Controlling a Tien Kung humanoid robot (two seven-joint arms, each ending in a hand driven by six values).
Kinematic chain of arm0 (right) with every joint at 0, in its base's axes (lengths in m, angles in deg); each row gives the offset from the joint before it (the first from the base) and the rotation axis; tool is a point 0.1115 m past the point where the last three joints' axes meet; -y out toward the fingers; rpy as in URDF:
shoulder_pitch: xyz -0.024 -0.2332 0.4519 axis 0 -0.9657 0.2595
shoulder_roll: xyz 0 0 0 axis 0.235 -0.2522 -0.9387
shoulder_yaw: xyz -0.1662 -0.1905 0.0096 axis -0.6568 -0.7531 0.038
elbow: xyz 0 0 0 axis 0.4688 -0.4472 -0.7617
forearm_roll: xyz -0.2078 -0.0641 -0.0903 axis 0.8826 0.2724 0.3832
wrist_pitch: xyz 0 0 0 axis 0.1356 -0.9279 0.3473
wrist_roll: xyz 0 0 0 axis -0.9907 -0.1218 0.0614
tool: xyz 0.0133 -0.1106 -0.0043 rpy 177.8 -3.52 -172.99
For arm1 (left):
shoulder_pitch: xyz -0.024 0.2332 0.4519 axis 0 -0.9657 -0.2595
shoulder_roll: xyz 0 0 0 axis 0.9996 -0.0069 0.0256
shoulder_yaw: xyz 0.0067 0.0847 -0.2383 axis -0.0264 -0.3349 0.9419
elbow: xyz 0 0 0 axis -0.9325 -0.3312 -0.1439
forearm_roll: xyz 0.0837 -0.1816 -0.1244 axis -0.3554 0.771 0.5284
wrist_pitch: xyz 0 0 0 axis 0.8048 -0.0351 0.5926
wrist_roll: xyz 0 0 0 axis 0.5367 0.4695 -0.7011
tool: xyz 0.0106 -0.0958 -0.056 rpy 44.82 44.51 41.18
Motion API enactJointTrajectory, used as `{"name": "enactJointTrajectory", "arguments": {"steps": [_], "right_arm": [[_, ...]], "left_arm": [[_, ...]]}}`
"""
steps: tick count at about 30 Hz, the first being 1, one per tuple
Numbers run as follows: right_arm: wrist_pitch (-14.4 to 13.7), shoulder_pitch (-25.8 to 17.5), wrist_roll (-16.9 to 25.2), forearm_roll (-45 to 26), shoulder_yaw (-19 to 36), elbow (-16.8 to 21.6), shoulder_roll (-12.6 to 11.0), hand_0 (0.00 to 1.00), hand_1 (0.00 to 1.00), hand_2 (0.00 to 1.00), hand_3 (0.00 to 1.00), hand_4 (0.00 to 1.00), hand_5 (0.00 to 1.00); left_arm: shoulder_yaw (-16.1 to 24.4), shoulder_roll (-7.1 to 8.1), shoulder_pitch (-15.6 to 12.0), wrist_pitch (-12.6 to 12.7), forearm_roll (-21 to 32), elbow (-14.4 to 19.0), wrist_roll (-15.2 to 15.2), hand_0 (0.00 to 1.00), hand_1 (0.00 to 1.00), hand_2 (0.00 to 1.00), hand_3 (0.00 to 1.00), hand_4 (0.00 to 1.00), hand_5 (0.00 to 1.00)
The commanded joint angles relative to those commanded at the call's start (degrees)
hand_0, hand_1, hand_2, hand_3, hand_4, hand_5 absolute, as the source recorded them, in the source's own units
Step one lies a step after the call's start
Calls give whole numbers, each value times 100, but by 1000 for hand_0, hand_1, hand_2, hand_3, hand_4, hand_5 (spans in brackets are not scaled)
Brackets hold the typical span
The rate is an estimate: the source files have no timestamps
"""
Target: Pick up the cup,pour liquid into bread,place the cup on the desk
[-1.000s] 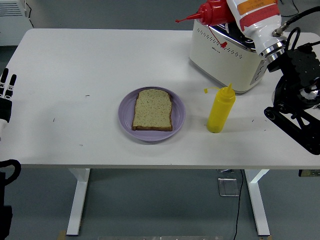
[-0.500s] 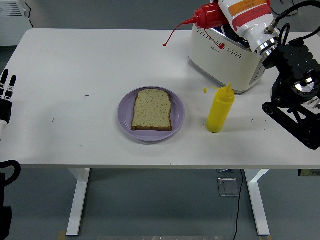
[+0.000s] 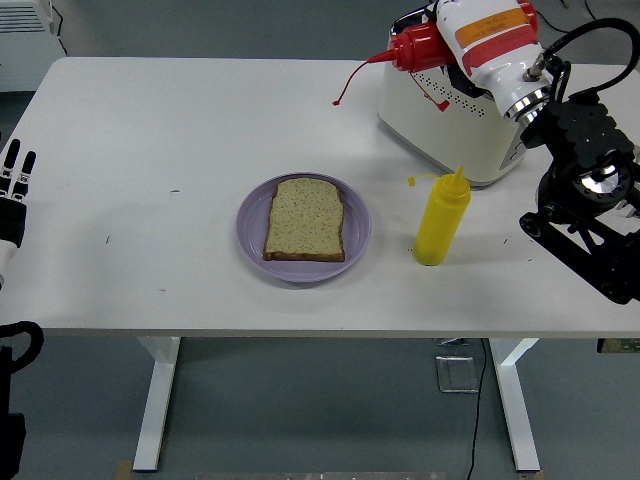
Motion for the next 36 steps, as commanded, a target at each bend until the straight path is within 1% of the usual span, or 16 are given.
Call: {"name": "enactJointTrajectory", "arguments": {"steps": [3,6,8,11,13,18,22,23,25,27,29,30,32,33,34,36], "right_arm": [[117,3,7,0,207,64,-11,207,240,327,367,423,2],[151,-11,29,0,91,47,16,204,239,326,368,420,2],[156,10,20,0,-192,-42,53,204,239,326,368,420,2],[281,13,-27,0,-819,-245,167,203,240,327,368,418,12],[313,1,-80,0,-904,-277,206,203,240,327,368,418,12],[236,61,-192,0,-559,-185,136,202,240,328,371,405,21],[-55,-59,-206,0,-141,-3,121,198,240,327,369,416,24],[-208,-107,-187,0,-35,60,130,198,240,327,369,416,24],[-563,-249,-48,-414,205,276,160,198,240,327,369,416,24],[-897,-393,199,-935,508,530,183,198,240,327,369,416,24],[-1012,-455,378,-1419,703,648,190,209,245,327,367,438,10],[-1009,-506,446,-1606,773,702,194,209,245,327,367,438,10],[-936,-725,883,-2127,1231,909,202,209,245,327,367,438,10],[-893,-776,1008,-2350,1366,949,202,209,245,327,367,438,10],[-756,-891,1207,-2611,1608,1004,200,222,254,330,367,450,3],[-477,-1076,1435,-3095,1981,1044,191,222,254,330,367,450,3]], "left_arm": [[-2,3,-11,0,2,-2,1,777,737,736,697,513,998],[5,4,-12,-1,2,0,0,780,738,740,698,513,998],[12,6,-11,0,3,-1,0,780,738,740,698,513,998],[3,-4,14,-5,7,-2,2,786,746,742,699,513,998],[5,-9,16,-3,7,-3,2,786,746,742,699,513,998],[38,0,10,2,5,3,-2,788,747,745,704,520,998],[40,-2,13,3,7,1,-1,789,747,745,706,519,998],[39,-1,16,3,7,1,-1,789,747,745,706,519,998],[44,-1,22,2,6,3,-2,789,747,745,706,519,998],[47,-2,24,4,6,2,-2,789,747,745,706,519,998],[46,-3,23,4,7,2,-2,791,748,747,702,517,998],[45,-5,24,4,7,2,-2,791,748,747,702,517,998],[43,-7,25,5,8,2,-2,791,748,747,702,517,998],[44,-8,24,6,9,2,-2,791,748,747,702,517,998],[45,-8,23,7,9,1,-2,793,747,746,698,513,993],[51,-11,22,11,11,0,-3,793,747,746,698,513,993]]}}
